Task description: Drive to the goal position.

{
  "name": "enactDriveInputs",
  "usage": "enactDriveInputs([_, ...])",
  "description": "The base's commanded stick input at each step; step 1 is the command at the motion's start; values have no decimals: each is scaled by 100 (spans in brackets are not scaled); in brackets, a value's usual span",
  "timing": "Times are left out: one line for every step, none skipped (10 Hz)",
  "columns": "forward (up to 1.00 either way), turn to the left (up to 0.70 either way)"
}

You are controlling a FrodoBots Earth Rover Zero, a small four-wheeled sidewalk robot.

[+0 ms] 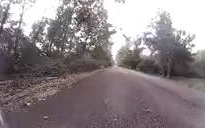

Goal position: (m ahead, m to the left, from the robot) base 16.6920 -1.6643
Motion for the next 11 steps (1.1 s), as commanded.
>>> enactDriveInputs([70, 0])
enactDriveInputs([70, 0])
enactDriveInputs([70, 0])
enactDriveInputs([70, 0])
enactDriveInputs([70, 0])
enactDriveInputs([70, 0])
enactDriveInputs([70, 0])
enactDriveInputs([70, 0])
enactDriveInputs([70, 0])
enactDriveInputs([70, 0])
enactDriveInputs([70, 0])
